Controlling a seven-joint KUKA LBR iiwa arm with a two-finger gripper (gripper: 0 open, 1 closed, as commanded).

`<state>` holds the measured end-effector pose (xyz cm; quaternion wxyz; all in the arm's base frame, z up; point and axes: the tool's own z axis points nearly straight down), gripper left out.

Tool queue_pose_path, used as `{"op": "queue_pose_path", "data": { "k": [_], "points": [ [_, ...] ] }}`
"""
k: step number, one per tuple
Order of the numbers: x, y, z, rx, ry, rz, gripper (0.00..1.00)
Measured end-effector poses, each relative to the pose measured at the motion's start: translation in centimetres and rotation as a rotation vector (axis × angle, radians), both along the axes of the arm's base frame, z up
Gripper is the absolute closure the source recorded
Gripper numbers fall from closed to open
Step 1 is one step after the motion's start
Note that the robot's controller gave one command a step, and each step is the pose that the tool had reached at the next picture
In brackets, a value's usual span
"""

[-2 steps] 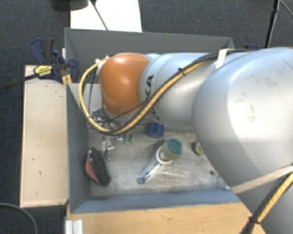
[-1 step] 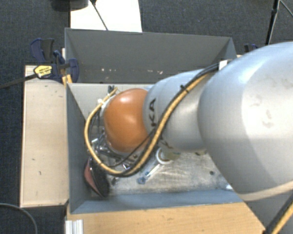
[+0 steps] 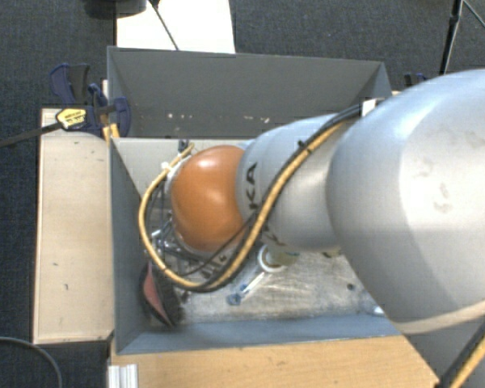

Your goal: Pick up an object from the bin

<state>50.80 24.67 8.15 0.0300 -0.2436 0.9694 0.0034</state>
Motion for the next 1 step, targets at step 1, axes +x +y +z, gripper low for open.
{"op": "queue_pose_path", "data": {
  "k": [1],
  "points": [
    [-0.3,0.69,1.47,-0.029,0.016,0.538,1.0]
  ]
}}
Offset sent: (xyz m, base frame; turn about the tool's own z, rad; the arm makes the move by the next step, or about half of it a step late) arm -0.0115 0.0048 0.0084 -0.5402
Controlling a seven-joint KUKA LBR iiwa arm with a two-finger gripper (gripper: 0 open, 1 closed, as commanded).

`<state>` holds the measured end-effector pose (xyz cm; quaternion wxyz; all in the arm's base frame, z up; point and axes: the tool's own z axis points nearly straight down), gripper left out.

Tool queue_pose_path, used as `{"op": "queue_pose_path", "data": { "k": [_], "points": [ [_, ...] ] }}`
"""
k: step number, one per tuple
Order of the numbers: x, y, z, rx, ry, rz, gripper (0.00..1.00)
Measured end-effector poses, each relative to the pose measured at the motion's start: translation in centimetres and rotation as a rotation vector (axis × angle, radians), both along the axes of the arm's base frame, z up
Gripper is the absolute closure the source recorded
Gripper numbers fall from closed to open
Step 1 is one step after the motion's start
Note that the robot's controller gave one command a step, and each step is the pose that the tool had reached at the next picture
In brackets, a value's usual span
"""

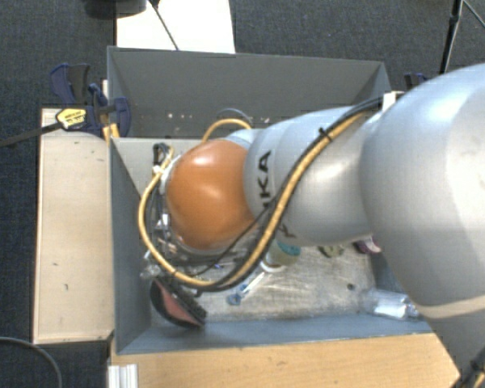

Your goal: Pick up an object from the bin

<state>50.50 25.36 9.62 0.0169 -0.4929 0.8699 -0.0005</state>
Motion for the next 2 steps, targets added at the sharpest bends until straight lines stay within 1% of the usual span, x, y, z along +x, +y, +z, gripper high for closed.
{"op": "queue_pose_path", "data": {
  "k": [1,2],
  "points": [
    [2.0,0.0,8.2,-0.01,0.02,-0.029,1.0],
    [3.4,-1.1,12.8,-0.011,0.022,-0.035,1.0]
  ]
}}
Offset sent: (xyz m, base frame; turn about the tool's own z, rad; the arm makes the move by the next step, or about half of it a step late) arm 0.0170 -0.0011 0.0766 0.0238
